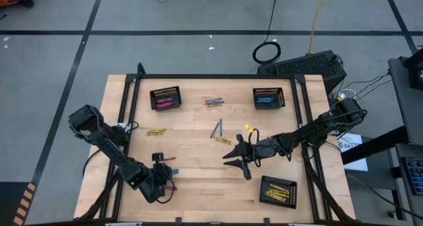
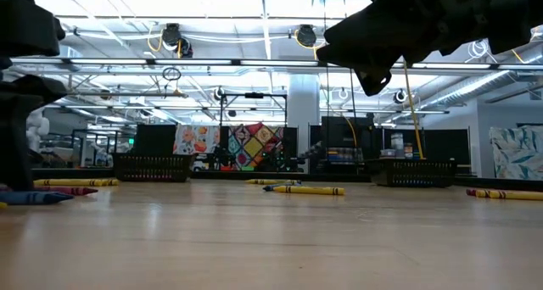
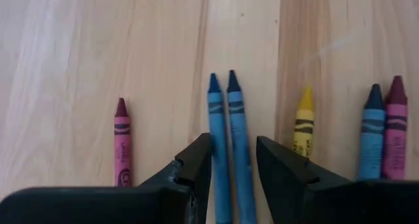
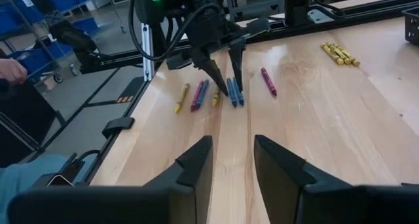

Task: Sort crayons
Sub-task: Put the yellow crayon into the bottom black bin

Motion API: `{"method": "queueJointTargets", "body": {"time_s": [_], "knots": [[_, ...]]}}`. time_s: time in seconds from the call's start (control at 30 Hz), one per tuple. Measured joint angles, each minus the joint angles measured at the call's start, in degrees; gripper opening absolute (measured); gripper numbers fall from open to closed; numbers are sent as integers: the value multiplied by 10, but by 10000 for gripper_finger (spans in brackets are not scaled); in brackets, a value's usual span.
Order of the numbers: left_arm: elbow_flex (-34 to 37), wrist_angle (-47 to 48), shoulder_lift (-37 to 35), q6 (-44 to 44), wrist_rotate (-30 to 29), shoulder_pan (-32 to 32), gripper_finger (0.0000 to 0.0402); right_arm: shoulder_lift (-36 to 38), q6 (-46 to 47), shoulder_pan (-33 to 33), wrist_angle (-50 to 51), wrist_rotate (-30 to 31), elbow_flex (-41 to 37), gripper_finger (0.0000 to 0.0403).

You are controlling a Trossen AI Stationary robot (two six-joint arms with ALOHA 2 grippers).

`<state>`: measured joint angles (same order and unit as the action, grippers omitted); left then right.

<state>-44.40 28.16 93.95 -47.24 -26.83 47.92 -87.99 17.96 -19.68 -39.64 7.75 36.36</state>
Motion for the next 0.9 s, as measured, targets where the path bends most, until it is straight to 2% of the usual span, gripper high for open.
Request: {"method": "queueJointTargets", "body": {"time_s": [0.1,0.23,0.33,0.4,0.47,0.6,0.73,0.9], "knots": [[-15,27,-10,-7,6,0,121,0,0,0,0,0,0,100],[-69,58,-38,-49,30,4,120,0,0,0,0,9,0,100],[-120,38,-42,-68,63,28,118,0,0,0,0,15,0,100],[-140,-11,-32,-79,81,49,108,0,0,0,0,15,0,100],[-147,-83,-4,-85,101,70,90,0,8,-1,0,15,0,100],[-163,-179,77,-143,105,105,44,0,11,-14,0,15,0,100],[-185,-168,161,-183,121,122,5,0,11,-36,0,15,0,100],[-201,-139,194,-198,117,124,7,0,13,-67,-9,15,0,100]]}}
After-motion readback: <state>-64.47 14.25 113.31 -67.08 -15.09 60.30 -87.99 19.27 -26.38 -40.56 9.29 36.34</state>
